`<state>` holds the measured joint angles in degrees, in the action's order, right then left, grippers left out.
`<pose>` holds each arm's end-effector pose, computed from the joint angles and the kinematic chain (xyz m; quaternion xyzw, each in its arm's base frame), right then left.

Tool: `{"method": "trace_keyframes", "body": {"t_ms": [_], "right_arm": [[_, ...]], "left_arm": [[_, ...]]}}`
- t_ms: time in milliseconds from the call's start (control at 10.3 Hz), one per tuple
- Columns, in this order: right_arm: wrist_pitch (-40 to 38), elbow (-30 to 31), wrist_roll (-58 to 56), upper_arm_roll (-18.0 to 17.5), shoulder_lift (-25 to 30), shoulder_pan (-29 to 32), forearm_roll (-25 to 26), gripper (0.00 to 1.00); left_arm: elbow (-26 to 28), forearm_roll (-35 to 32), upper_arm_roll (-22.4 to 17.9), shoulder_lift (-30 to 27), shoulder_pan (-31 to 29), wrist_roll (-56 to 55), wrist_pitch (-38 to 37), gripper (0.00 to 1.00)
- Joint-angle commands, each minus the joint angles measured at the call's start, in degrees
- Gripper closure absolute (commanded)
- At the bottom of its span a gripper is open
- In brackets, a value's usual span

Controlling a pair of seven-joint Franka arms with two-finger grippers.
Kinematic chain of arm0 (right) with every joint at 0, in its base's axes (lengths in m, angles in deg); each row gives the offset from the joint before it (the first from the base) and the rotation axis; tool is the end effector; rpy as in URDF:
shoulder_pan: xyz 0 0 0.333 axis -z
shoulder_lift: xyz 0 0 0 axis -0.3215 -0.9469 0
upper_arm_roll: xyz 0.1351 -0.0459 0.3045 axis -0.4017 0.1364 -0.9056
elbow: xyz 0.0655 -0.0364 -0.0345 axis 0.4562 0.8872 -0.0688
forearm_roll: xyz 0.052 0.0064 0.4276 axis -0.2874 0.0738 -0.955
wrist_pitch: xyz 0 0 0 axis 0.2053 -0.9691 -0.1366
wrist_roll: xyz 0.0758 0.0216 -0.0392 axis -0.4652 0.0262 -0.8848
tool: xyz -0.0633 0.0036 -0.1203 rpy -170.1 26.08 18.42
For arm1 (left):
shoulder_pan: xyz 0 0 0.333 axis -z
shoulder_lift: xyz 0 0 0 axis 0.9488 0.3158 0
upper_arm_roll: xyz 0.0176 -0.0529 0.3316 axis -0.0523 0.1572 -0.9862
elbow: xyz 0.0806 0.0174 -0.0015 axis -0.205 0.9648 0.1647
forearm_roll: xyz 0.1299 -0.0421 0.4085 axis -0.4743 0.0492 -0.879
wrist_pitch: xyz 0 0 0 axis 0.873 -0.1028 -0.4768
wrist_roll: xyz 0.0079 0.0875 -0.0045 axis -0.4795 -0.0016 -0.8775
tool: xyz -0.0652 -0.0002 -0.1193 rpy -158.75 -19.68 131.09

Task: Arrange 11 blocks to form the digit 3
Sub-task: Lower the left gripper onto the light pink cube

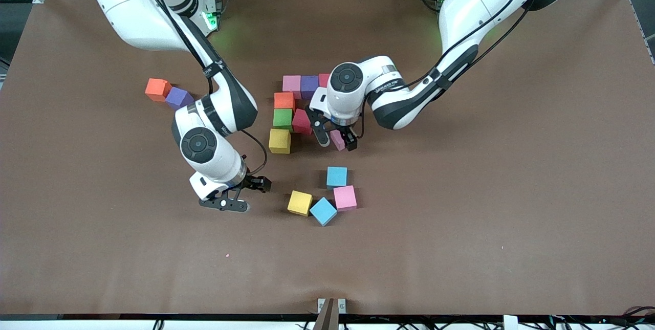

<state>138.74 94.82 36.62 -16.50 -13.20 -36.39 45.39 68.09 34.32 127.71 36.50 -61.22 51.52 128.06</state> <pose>0.6974 0.3031 0.2406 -0.9970 0.0736 -0.0169 0.0168 0.4938 -0.5289 0.2043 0.8341 -0.5512 -0.0046 0.0187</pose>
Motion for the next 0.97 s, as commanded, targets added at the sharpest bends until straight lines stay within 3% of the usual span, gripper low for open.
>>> {"method": "trace_keyframes", "body": {"t_ms": [0,291,678,872], "right_arm": [[-0.5,-1.1,-1.5,-0.4,-0.4,1.5,-3.7,0.00],[-0.4,-1.1,-2.2,-0.4,-0.5,1.7,-4.7,0.00],[-0.4,-1.1,-2.2,-0.4,-0.5,1.6,-4.7,0.00],[-0.4,-1.1,-2.2,-0.4,-0.5,1.6,-4.7,0.00]], "left_arm": [[-0.1,-1.2,-0.7,0.7,0.7,-0.4,0.9,0.00],[0.4,-2.5,-4.0,1.2,2.8,-0.3,2.8,0.00],[1.3,-2.6,-4.1,1.1,2.9,0.0,2.8,0.01],[1.3,-2.6,-4.1,1.1,2.7,0.8,2.8,0.37]]}}
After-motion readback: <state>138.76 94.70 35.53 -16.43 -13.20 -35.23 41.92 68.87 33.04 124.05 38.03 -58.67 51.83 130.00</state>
